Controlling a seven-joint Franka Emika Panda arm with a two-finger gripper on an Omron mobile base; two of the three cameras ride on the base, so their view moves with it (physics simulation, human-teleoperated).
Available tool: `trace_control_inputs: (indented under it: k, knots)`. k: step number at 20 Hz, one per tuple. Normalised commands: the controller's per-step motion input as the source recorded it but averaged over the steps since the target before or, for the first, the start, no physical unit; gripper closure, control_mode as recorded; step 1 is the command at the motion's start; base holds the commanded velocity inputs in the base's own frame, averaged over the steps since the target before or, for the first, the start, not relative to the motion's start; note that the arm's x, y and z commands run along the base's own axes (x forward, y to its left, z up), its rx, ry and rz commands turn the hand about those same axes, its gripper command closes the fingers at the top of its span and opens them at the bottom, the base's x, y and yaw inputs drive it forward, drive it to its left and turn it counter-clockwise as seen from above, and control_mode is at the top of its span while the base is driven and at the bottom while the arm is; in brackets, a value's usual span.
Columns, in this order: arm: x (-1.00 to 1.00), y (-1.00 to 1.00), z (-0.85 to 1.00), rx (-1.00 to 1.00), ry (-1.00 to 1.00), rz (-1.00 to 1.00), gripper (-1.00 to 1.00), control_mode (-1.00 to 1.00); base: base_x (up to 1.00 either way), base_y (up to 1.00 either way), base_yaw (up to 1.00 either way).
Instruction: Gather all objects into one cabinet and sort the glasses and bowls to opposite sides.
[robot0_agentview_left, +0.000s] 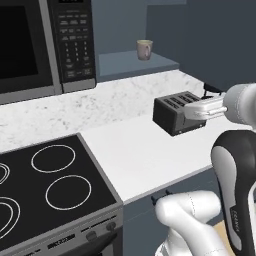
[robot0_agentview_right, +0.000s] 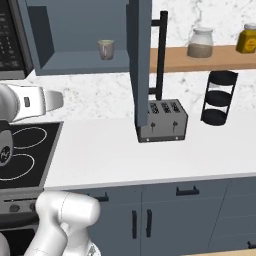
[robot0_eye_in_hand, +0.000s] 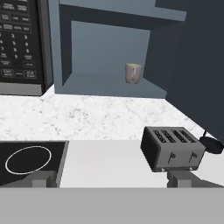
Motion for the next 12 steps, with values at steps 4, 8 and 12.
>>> trace_control_inputs:
  k: [4,8,12]
  knots:
    - [0.0,0.0,0.0,0.0,0.0,0.0,-1.0,1.0,0.0,0.0,-0.02]
    - [0.0,0.0,0.0,0.0,0.0,0.0,-1.0,1.0,0.0,0.0,-0.01]
    - [0.0,0.0,0.0,0.0,0.0,0.0,-1.0,1.0,0.0,0.02,-0.04]
